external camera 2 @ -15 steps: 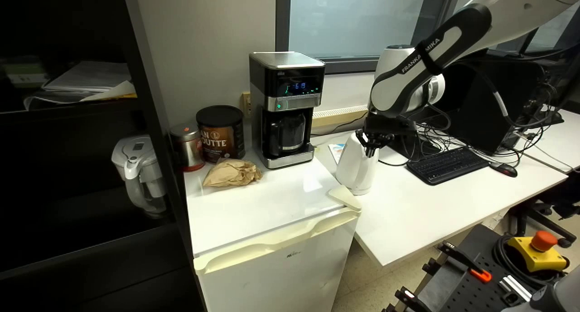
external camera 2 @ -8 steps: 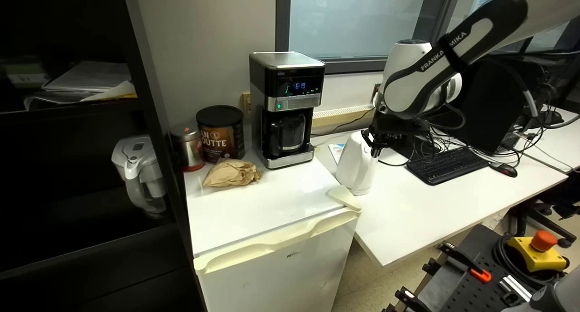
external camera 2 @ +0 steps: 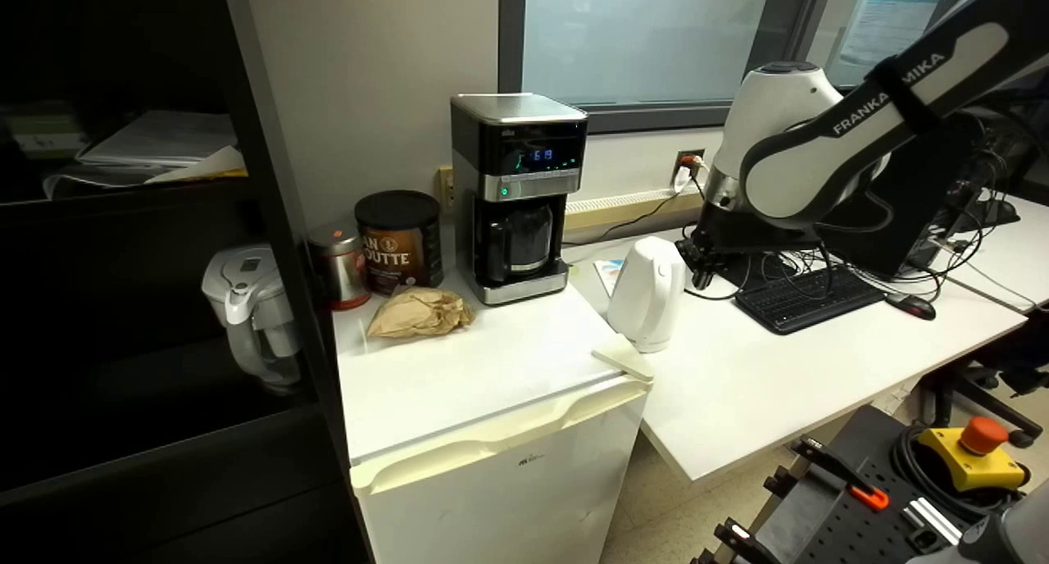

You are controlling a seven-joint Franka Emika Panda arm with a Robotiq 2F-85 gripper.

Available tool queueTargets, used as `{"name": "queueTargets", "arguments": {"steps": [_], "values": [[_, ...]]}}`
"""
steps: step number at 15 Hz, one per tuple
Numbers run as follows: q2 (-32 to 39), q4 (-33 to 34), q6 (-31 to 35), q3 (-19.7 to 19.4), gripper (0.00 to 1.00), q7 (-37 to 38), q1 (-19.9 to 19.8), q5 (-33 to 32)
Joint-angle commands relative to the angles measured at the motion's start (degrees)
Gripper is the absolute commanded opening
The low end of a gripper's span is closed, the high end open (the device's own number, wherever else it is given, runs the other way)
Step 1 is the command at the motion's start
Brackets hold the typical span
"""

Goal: Turn off the kettle.

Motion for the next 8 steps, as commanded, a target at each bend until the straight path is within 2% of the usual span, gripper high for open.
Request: {"name": "queueTargets", "arguments": {"steps": [1,8], "values": [[-4.74,-4.77,2.09,2.30,0.00,-0.58,-2.69,-2.34],[-7.54,-8.35,3.35,5.36,0.00,-1.61,-5.44,-1.21]]}}
